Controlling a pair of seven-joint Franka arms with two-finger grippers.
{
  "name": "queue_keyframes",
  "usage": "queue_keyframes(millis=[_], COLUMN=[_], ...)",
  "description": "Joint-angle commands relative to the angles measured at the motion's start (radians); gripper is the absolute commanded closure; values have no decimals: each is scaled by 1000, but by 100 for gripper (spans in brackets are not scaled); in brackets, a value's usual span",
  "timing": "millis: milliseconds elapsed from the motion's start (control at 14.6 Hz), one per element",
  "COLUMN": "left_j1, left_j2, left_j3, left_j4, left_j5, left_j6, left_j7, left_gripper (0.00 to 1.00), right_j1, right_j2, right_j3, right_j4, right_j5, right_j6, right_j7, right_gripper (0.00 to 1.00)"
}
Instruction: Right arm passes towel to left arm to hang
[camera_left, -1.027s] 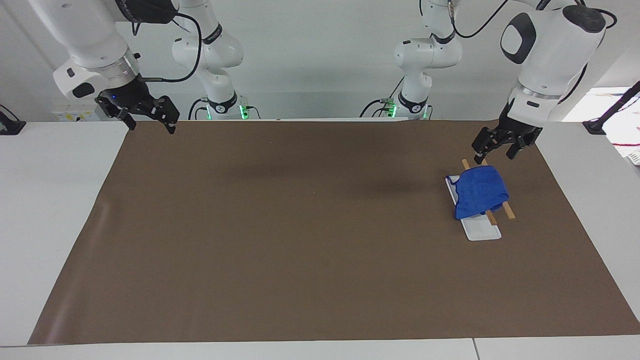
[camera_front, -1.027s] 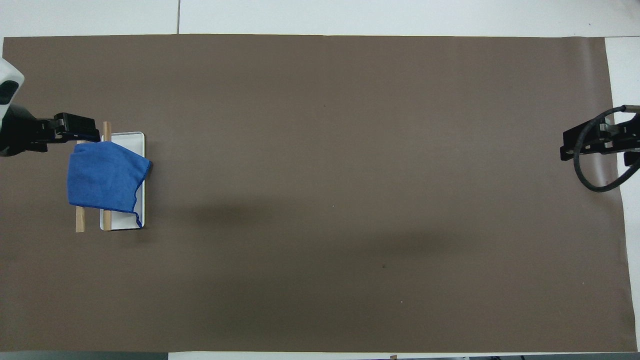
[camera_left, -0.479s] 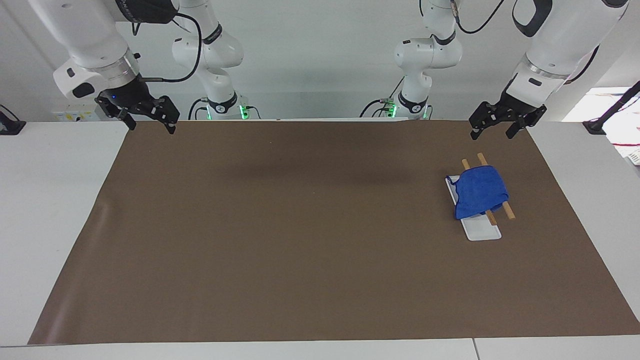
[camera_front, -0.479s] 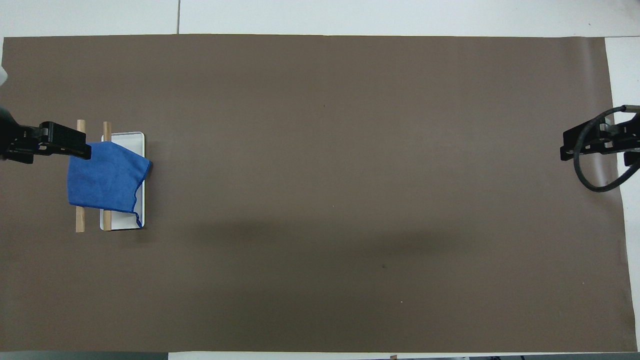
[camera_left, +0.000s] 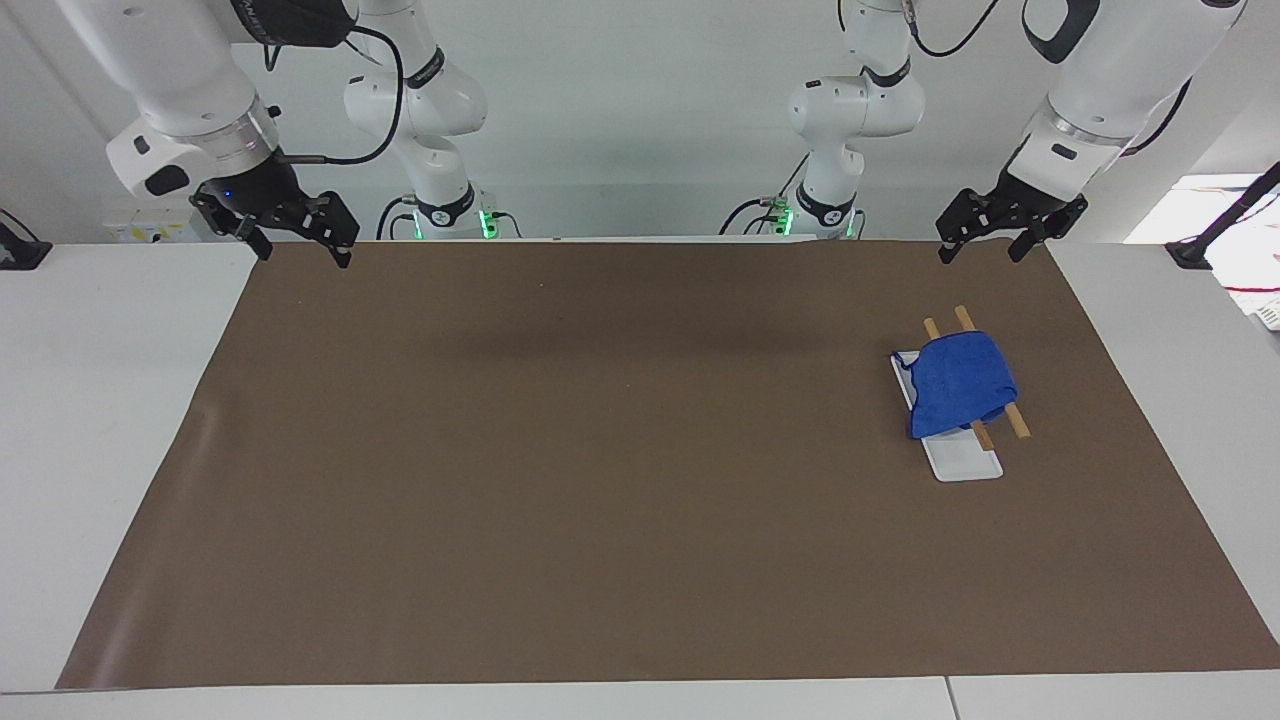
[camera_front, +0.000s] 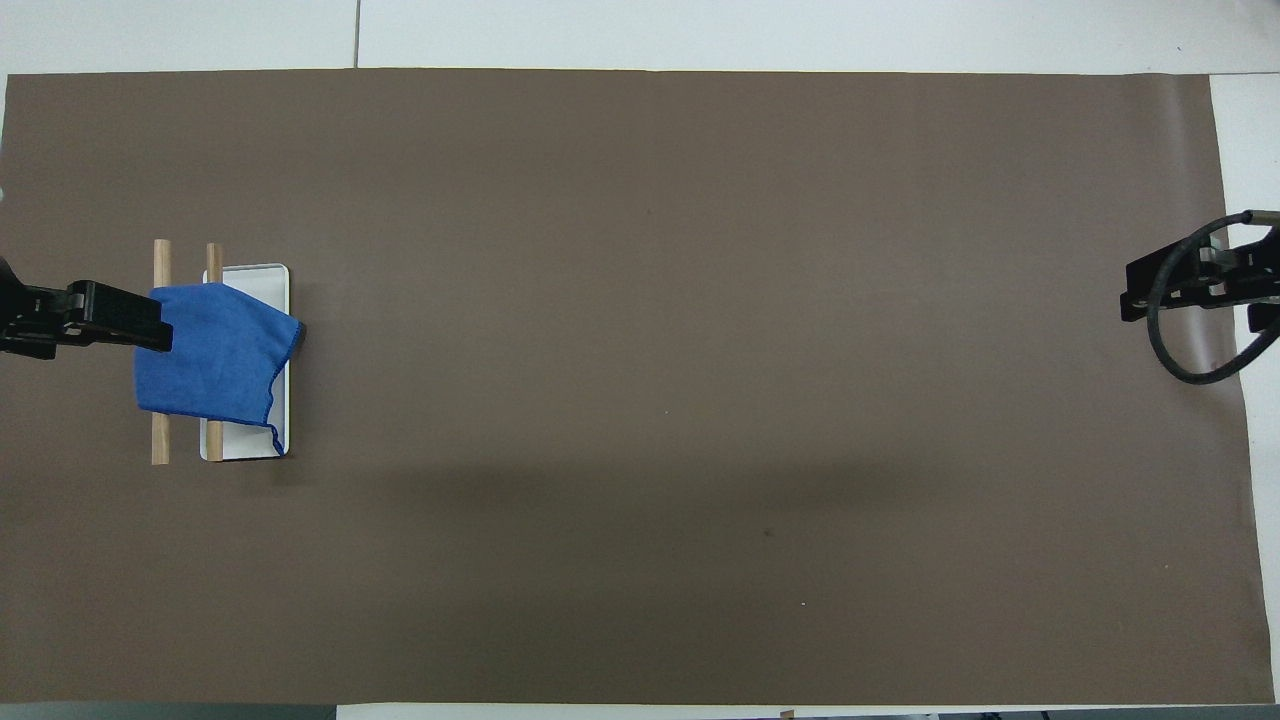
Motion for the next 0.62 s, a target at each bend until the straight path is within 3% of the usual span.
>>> queue_keyframes(millis=[0, 548], left_j1=[2, 2], left_j2=[8, 41], left_j3=[2, 5], left_j4=[19, 50], left_j5=[8, 7], left_j6=[-3, -34], left_j7=[19, 20], left_gripper=[0, 0], right_j1=[-4, -4], right_j2=[-8, -8], right_j3=[3, 3], right_j4=[-6, -6], right_j5=[1, 1], right_j6=[-6, -6], right_j7=[-18, -19], right_gripper=[0, 0])
